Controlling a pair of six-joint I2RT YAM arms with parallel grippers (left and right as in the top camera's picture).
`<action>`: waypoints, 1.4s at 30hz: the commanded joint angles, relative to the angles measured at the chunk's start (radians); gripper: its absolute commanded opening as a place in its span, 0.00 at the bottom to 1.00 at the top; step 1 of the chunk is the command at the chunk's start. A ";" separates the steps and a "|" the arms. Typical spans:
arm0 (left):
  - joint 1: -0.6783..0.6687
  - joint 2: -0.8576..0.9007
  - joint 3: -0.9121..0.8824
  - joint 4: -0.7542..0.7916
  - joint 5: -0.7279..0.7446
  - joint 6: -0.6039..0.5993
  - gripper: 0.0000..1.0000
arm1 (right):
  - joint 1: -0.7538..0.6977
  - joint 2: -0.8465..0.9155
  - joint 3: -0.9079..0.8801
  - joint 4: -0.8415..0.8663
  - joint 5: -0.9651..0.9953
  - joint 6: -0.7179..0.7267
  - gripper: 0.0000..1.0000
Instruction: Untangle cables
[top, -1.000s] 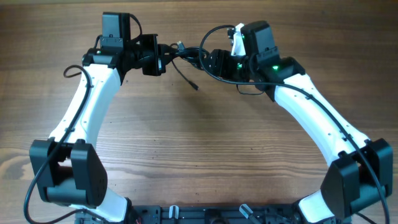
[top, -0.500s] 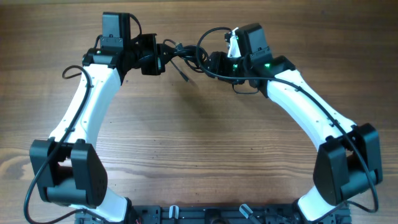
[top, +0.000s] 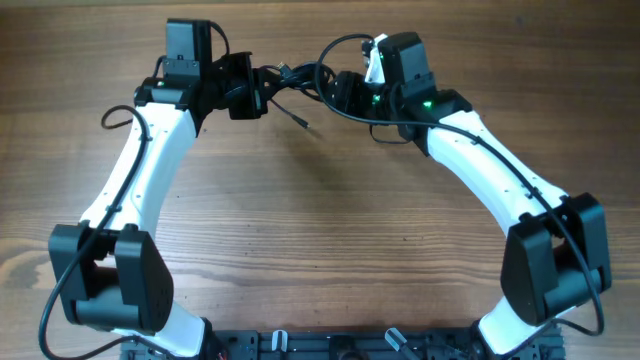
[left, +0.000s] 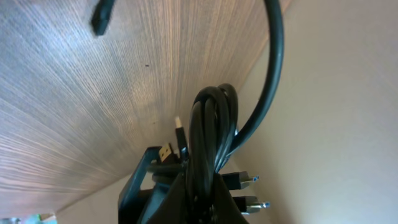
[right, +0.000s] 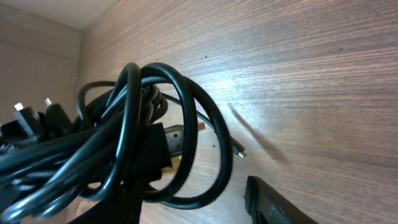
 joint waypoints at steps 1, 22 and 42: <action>-0.054 -0.014 0.012 -0.006 0.086 -0.060 0.04 | 0.004 0.062 0.004 0.037 0.033 0.028 0.48; -0.020 -0.014 0.012 0.049 -0.104 -0.058 0.04 | 0.004 0.109 0.004 -0.060 -0.013 0.027 0.04; -0.020 -0.011 0.012 -0.201 -0.391 0.492 0.04 | -0.028 -0.119 0.004 -0.591 0.195 -0.195 0.04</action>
